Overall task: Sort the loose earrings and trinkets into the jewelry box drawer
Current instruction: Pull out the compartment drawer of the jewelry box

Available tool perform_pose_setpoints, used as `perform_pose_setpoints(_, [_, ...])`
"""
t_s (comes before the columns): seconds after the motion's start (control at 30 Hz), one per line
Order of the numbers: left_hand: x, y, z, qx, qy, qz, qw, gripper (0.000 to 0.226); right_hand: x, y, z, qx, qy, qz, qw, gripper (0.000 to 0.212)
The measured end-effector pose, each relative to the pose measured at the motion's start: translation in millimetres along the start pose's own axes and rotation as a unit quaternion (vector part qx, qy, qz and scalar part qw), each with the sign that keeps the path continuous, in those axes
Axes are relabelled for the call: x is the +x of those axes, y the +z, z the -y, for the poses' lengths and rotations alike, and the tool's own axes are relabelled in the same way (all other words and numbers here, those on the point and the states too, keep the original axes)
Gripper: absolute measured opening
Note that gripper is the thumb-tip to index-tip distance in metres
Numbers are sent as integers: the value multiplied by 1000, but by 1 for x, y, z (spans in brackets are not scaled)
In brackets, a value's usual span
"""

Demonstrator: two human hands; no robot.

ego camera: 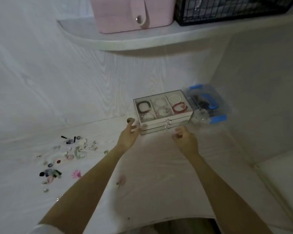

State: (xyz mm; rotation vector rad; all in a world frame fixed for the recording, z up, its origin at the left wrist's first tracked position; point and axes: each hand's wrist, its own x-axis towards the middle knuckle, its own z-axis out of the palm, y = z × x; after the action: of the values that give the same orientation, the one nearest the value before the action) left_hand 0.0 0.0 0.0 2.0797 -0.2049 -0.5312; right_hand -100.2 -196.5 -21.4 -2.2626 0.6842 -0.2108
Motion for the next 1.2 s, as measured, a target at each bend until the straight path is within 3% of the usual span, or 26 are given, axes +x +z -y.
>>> perform_pose_setpoints(0.23, [28,21,4,-111,-3,-106,988,40,37,50,-14,-31,76,-49,995,32])
perform_pose_setpoints(0.43, [38,23,14,-93,4,-140,986,31,57,68,-13,-19,93,-105,990,25])
perform_pose_setpoints(0.6, [36,24,15,-55,14,-146,988,30,38,62,-18,-16,114,-107,988,39])
perform_pose_setpoints(0.8, [25,29,13,-88,21,-136,986,30,0,60,-37,40,143,-121,981,63])
perform_pose_setpoints(0.97, [-2,45,33,-96,-59,-94,989,47,-15,59,-55,52,170,-112,978,95])
perform_pose_setpoints(1.03, [-8,52,40,-80,-82,-52,992,53,-20,58,-61,33,179,-102,978,100])
perform_pose_setpoints(1.2, [-6,60,35,-84,-45,5,995,52,-26,56,-67,15,185,-86,979,105])
